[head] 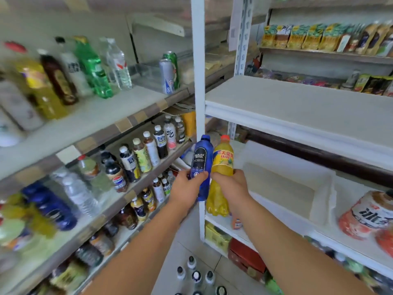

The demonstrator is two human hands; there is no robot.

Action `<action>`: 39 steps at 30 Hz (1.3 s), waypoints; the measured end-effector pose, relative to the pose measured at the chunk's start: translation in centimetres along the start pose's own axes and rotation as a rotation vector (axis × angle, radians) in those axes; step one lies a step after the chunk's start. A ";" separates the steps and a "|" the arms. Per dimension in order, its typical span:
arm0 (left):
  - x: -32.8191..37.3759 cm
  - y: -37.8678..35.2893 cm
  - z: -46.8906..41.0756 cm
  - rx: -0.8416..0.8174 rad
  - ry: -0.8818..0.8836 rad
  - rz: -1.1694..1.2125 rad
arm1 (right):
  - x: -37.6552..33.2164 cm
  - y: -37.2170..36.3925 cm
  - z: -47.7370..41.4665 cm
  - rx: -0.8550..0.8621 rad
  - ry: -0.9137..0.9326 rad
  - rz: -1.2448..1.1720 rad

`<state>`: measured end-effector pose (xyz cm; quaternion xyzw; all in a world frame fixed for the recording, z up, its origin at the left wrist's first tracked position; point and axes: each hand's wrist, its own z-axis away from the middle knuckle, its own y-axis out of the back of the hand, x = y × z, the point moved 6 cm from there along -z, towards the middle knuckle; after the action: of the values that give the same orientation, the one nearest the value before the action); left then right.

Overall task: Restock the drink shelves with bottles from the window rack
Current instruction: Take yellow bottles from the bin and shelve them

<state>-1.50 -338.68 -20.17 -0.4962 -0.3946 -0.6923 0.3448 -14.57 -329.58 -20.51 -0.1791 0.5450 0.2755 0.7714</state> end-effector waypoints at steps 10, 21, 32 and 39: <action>-0.2 18.3 12.7 0.543 -0.052 0.070 | -3.0 -14.3 13.9 -0.422 0.326 0.176; 2.0 34.9 24.1 0.863 -0.146 -0.016 | -5.7 -28.0 27.7 -0.757 0.539 0.132; 2.9 56.0 21.0 1.080 -0.227 -0.128 | -9.0 -44.6 33.8 -0.848 0.622 0.048; 0.8 65.3 15.3 1.106 -0.142 -0.133 | -9.8 -51.4 33.6 -0.862 0.642 0.072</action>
<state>61.35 -354.62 -3.08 -0.2610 -0.7514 -0.3674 0.4819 39.77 -352.76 -1.08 -0.5359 0.5966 0.4318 0.4129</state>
